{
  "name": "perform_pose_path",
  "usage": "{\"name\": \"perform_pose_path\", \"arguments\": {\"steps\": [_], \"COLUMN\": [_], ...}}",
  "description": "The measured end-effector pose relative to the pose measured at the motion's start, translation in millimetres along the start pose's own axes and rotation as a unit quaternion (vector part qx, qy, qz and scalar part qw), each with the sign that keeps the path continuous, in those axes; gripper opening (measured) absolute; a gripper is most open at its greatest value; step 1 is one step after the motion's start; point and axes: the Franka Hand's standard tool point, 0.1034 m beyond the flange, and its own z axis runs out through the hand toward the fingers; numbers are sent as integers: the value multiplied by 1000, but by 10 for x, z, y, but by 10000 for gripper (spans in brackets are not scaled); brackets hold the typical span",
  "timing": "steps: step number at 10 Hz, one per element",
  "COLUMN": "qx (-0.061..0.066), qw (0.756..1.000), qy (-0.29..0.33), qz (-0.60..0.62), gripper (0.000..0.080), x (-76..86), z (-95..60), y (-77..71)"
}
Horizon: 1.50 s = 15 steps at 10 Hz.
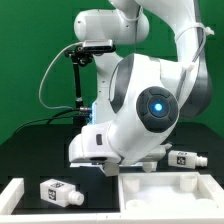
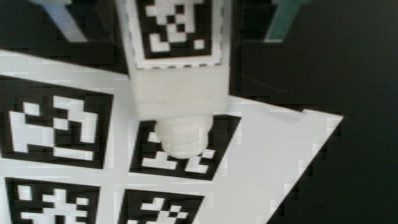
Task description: Assemble one leg
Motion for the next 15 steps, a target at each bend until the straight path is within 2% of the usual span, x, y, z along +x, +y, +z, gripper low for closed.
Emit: {"name": "perform_pose_path", "arguments": {"steps": [1,2,3,4,5,6,7,8,9,10,11,12,13,15], "qx": [25,37,37,20,-7,-2,-6,-3,2,14,43,72,81,69], "qw": [1000,998,997,993,987,983,974,963,949,937,918,899,891,858], "qy": [12,42,70,118,163,183,228,270,314,346,386,423,438,500], "qz": [2,8,9,8,-3,-4,-3,12,29,42,77,88,92,96], "gripper": [284,284,284,284,284,284,284,284,284,284,284,285,285,285], "x": [-159,-217,-284,-249,-164,-180,-136,-118,-92,-44,41,74,61,119], "z": [-318,-570,-806,-1008,-910,-851,-917,-992,-1228,-1468,-1728,-1922,-1951,-1983], "y": [73,132,129,127,136,117,141,97,-121,-302,-428,-464,-378,-372]}}
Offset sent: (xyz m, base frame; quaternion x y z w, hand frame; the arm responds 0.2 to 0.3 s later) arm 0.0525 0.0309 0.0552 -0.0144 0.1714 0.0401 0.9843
